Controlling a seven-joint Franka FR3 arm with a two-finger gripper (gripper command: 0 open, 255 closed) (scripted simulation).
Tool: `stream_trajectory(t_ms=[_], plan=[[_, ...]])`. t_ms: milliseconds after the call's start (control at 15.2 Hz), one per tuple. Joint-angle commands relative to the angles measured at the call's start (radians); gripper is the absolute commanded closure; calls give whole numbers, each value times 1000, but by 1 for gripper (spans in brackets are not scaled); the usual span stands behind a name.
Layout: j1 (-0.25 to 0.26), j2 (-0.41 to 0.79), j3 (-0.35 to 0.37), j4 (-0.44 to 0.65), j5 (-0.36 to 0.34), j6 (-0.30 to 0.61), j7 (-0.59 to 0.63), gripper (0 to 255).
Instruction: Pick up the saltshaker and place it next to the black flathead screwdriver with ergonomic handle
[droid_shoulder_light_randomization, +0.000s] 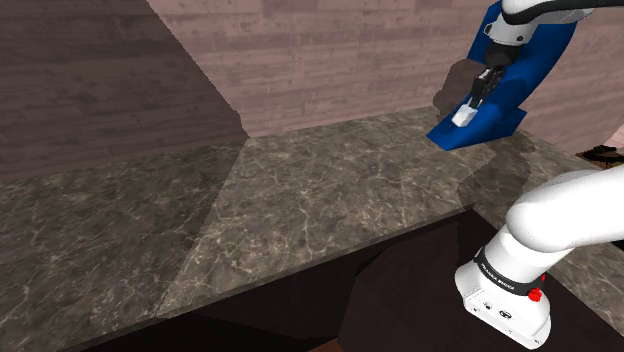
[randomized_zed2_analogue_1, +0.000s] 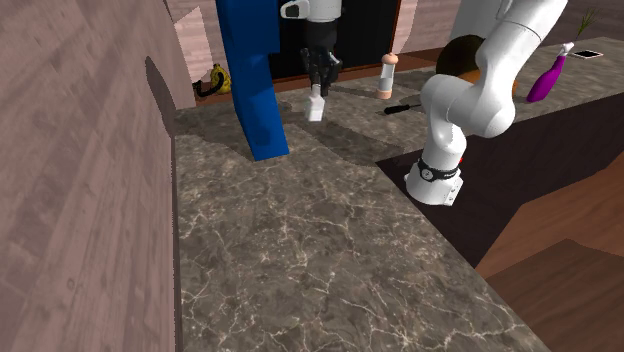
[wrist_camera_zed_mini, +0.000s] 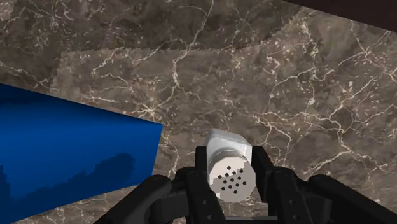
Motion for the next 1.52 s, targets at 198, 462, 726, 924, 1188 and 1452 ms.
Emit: stream_trajectory(t_ms=[198, 462, 726, 924, 1188, 1452], plan=[[-65, -187, 8, -115, -53, -70, -21, 255], [-127, -343, 8, -192, -93, -148, -56, 255], [-193, -495, 1, -249, -133, -241, -107, 255], [-246, -603, -9, -278, -165, -318, -155, 255], [-316, -736, -31, -297, -213, -426, -233, 255], [-381, -853, -62, -295, -272, -534, -321, 255]])
